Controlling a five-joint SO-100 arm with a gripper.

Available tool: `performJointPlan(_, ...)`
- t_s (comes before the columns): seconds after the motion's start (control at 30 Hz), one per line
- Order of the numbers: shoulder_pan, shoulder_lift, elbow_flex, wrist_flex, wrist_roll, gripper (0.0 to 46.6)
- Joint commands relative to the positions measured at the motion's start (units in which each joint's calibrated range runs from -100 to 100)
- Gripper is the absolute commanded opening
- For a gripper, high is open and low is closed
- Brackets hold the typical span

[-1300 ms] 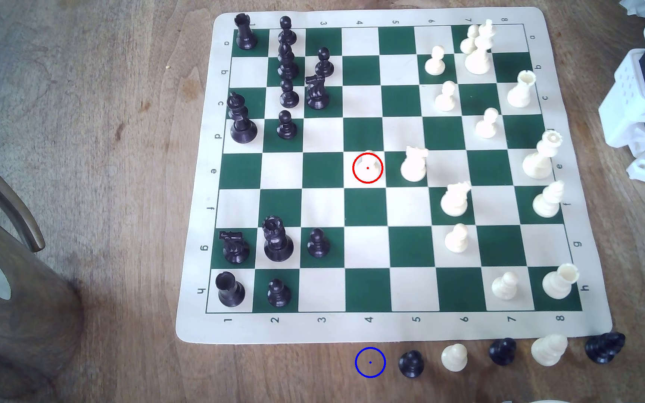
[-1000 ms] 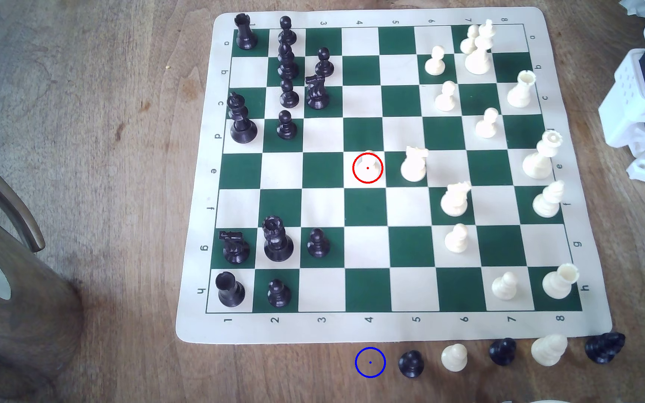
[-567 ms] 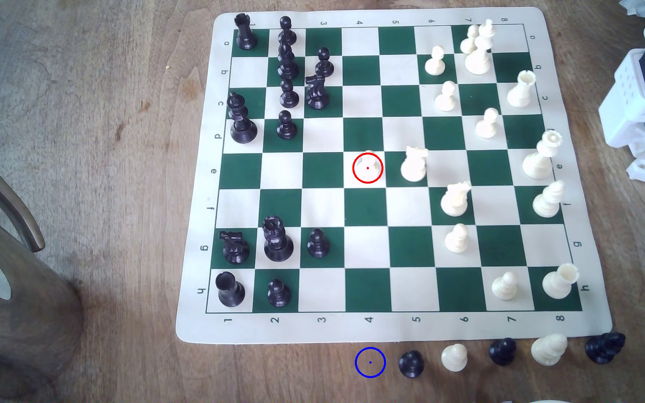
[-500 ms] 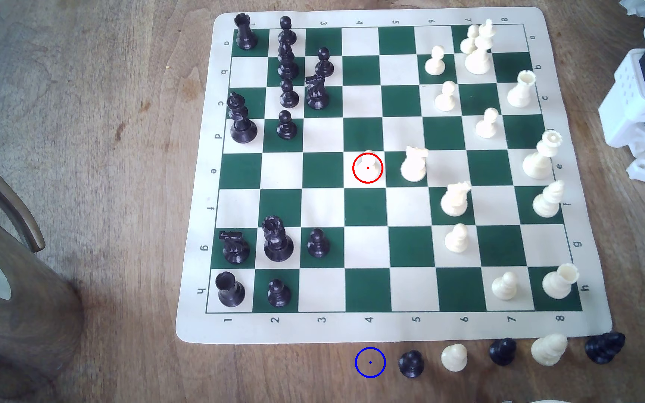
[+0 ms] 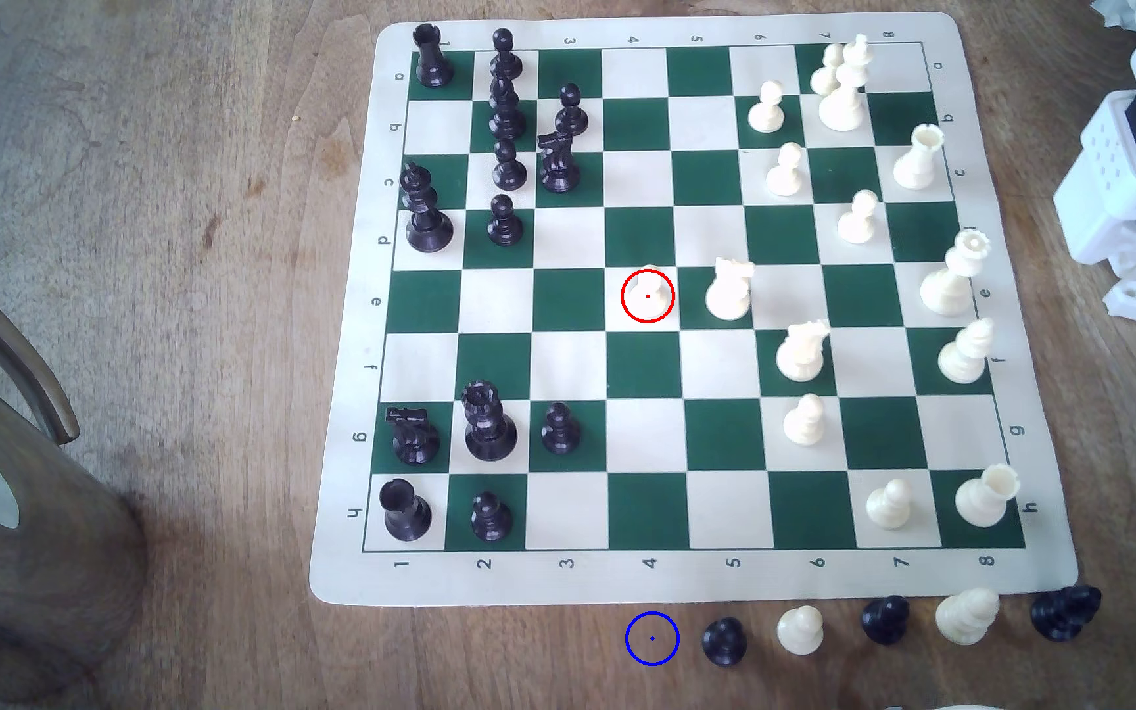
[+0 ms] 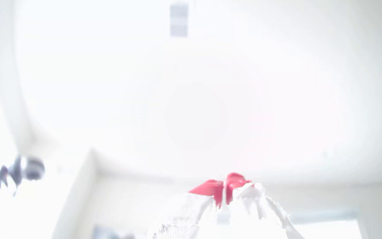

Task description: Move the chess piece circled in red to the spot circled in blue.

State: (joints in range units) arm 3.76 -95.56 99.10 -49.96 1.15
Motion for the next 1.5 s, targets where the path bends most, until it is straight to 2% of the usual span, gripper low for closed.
performJointPlan(0.0, 0.66, -0.28, 0.9, 34.73, -0.54, 0.1)
performJointPlan(0.03, -0.2, -0.28, 0.9, 38.9, -0.68, 0.1)
performJointPlan(0.07, -1.06, -0.28, 0.9, 44.06, -2.3, 0.1)
performJointPlan(0.17, -1.38, -0.28, -0.27, 52.58, -2.74, 0.1)
performJointPlan(0.27, -2.63, 0.48, -6.26, 71.09, -2.34, 0.1)
performJointPlan(0.33, -3.1, 7.7, -13.87, 80.59, -2.64, 0.2)
performJointPlan(0.37, -3.1, 11.43, -16.87, 84.36, -2.05, 0.1)
performJointPlan(0.4, -3.17, 15.51, -20.49, 86.98, -2.64, 0.1)
performJointPlan(0.63, -4.82, 39.36, -42.98, 90.75, -7.13, 0.2)
performJointPlan(0.8, -4.27, 58.12, -59.11, 96.73, -8.69, 0.2)
performJointPlan(0.97, -4.35, 63.3, -62.02, 98.04, -9.33, 0.2)
performJointPlan(1.0, -4.66, 63.64, -62.38, 98.04, -9.43, 1.5)
performJointPlan(1.03, -4.74, 64.07, -62.83, 97.63, -9.43, 4.6)
performJointPlan(1.1, -4.74, 67.21, -65.64, 97.46, -9.72, 15.1)
performJointPlan(1.17, -4.5, 69.92, -68.0, 97.54, -9.82, 18.3)
performJointPlan(1.33, -4.43, 75.61, -69.9, 96.89, -9.52, 19.8)
performJointPlan(1.47, -3.72, 80.45, -71.63, 96.64, -9.04, 16.9)
